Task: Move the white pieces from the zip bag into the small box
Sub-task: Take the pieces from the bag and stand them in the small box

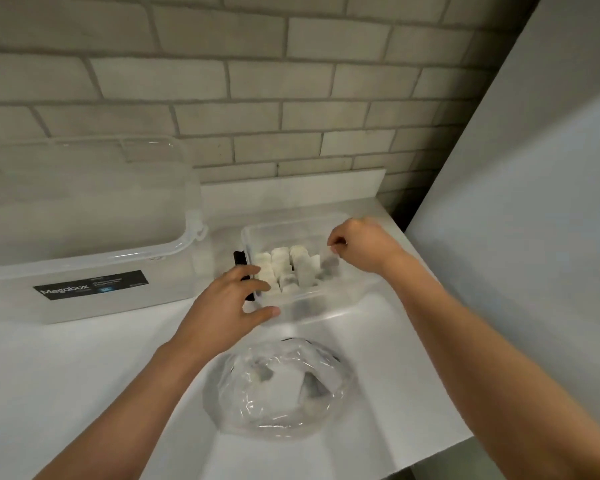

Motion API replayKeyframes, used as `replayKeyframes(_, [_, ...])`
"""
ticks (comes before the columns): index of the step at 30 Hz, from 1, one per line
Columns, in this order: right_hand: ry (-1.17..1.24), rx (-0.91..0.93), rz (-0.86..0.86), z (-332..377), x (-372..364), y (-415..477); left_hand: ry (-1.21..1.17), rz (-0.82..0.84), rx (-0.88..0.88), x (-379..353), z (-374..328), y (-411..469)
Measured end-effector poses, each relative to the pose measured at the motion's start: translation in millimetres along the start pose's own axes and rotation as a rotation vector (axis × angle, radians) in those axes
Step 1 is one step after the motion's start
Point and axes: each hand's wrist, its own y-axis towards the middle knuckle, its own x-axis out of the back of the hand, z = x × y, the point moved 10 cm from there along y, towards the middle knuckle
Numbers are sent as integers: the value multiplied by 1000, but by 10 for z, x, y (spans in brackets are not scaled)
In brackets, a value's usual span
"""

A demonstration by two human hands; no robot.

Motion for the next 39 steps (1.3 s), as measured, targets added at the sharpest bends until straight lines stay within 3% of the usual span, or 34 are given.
replayKeyframes(4, [-150, -22, 251, -125, -527, 327, -4, -67, -51, 14, 48, 21])
replayKeyframes(10, [-266, -16, 339, -52, -808, 543, -81, -107, -60, 5, 74, 11])
replayKeyframes(17, [-350, -17, 308, -50, -937, 537, -64, -110, -70, -5, 92, 3])
replayKeyframes(21, [-358, -35, 197, 32, -552, 422, -53, -108, -72, 0, 64, -19])
replayKeyframes(25, [-78, -23, -105, 160, 181, -48, -103, -226, -32, 157, 42, -193])
replayKeyframes(27, [290, 5, -241, 322, 435, -617, -182, -279, -21, 210, 13, -368])
replayKeyframes(28, [504, 13, -219, 435, 421, -906, -211, -267, -38, 166, -28, -455])
replayKeyframes(30, [694, 38, -78, 707, 97, -1338, -175, -164, -117, -89, -146, -622])
replayKeyframes(33, [299, 103, 147, 901, -781, -1625, 29, 96, -163, -661, -220, -768])
replayKeyframes(35, [10, 33, 207, 671, -1271, -1684, 190, 323, -107, -1028, -135, -802])
replayKeyframes(37, [-69, -56, 195, 443, -1449, -1738, 287, 476, -60, -1217, -57, -824])
replayKeyframes(39, [-40, -95, 189, 337, -1453, -1787, 272, 525, -5, -1283, -11, -817])
